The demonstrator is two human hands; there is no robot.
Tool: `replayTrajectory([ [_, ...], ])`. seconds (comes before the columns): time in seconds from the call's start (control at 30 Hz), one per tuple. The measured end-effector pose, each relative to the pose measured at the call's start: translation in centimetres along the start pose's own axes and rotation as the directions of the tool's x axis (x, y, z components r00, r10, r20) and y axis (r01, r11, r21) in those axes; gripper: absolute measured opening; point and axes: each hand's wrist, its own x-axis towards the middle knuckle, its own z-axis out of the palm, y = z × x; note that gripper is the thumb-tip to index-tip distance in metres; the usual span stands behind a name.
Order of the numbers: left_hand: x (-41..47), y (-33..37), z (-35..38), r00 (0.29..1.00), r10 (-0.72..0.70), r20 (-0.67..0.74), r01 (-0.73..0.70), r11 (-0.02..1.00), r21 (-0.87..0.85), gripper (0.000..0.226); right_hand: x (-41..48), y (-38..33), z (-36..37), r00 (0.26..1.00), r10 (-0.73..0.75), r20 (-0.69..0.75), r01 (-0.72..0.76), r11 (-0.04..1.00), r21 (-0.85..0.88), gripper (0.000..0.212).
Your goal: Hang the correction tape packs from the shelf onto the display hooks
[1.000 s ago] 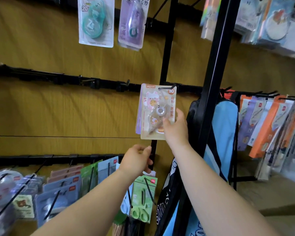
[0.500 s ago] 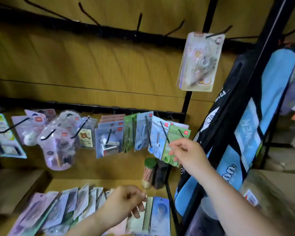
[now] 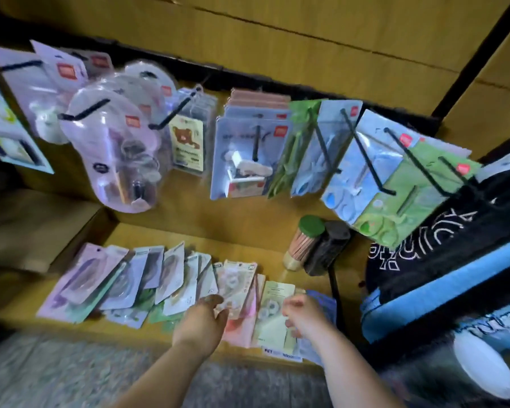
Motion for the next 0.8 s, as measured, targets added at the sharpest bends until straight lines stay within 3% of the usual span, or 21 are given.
replayTrajectory([
  [0.1, 2.5, -1.5, 1.0, 1.000, 0.027, -0.007, -0.025, 0.981, 0.194, 0.049, 3.2, 1.0, 2.5, 0.999, 0.039, -0.019, -0.039, 0.999, 0.009, 0.008],
  [0.23, 4.9, -4.0, 2.2, 0.999, -0.046, 0.007, 0.039, 0.910, 0.413, 0.059, 5.9, 0.8, 4.8, 1.000, 0.002, 0.009, -0.003, 0.997, 0.082, 0.058],
  [0.37, 6.2, -6.6, 3.2, 0.987, -0.139, 0.083, 0.088, 0.890, 0.447, 0.062, 7.5, 0.7, 6.2, 0.997, 0.007, 0.077, -0.013, 0.997, 0.080, 0.070],
  [0.53, 6.6, -7.6, 3.8, 0.988, -0.090, 0.128, 0.024, 0.894, 0.448, 0.055, 9.3, 1.7, 8.5, 0.995, -0.003, 0.101, -0.010, 0.992, 0.124, 0.059],
  [0.67, 6.5, -8.2, 3.8, 0.992, -0.062, 0.106, 0.008, 0.894, 0.447, 0.054, 9.5, 1.8, 11.3, 0.993, -0.115, -0.004, 0.115, 0.987, 0.115, 0.057],
  [0.8, 6.3, -8.5, 3.7, 0.993, -0.050, 0.109, -0.002, 0.902, 0.432, 0.055, 9.1, 0.8, 12.0, 0.982, -0.162, -0.096, 0.169, 0.983, 0.076, 0.080],
])
